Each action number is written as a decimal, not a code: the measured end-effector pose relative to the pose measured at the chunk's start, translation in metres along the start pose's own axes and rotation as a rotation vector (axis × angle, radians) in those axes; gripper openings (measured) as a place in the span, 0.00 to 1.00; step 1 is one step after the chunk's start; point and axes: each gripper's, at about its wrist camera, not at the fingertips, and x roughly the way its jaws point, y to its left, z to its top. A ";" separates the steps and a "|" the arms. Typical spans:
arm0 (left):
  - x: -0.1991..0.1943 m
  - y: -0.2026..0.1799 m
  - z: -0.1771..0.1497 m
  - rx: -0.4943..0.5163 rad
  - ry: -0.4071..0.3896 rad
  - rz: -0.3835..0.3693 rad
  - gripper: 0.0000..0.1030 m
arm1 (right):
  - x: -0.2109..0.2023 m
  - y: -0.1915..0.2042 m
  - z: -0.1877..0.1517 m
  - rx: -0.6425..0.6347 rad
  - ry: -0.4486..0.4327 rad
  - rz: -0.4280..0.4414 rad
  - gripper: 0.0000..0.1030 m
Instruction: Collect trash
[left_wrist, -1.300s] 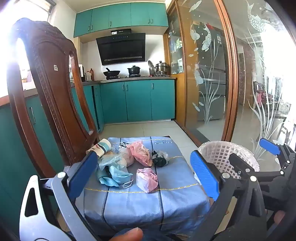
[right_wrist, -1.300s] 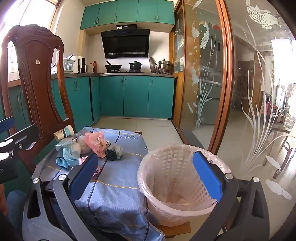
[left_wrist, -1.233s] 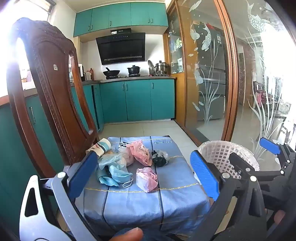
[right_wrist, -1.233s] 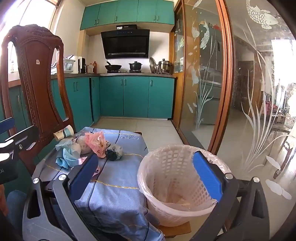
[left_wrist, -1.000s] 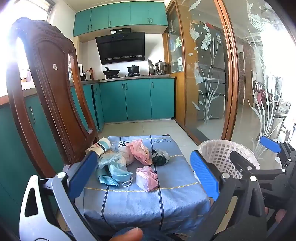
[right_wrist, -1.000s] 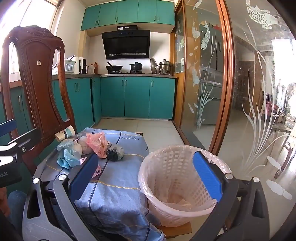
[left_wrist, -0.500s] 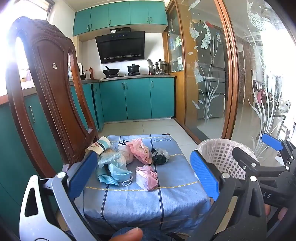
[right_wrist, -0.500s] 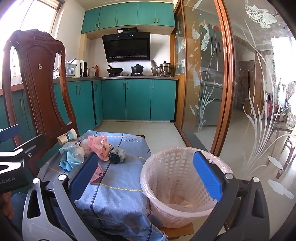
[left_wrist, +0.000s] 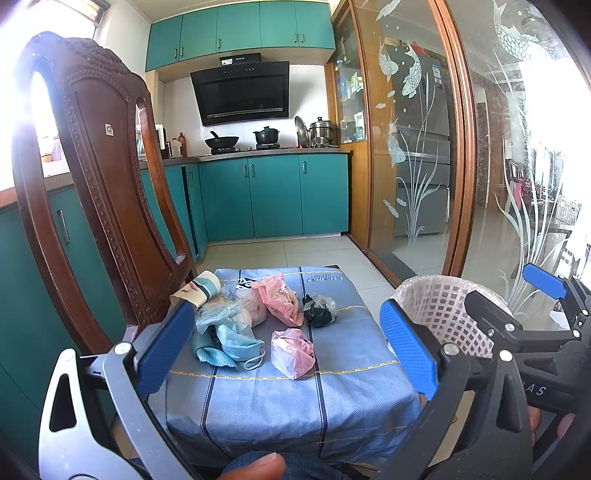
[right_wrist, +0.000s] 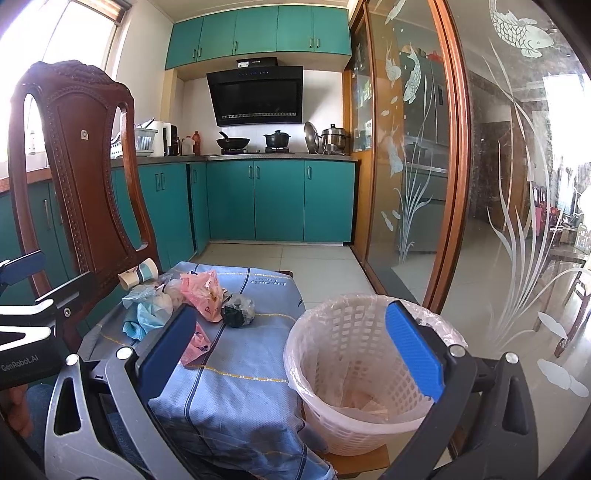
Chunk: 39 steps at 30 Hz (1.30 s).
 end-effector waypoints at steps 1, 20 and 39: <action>0.000 0.000 0.000 0.001 0.000 0.001 0.97 | 0.000 0.000 0.000 -0.001 -0.001 0.000 0.97; 0.001 0.001 -0.002 -0.007 0.001 0.004 0.97 | -0.002 0.001 0.001 -0.013 -0.021 -0.004 0.97; 0.001 0.002 -0.002 -0.007 0.001 0.003 0.97 | -0.003 0.000 0.003 -0.018 -0.030 -0.004 0.97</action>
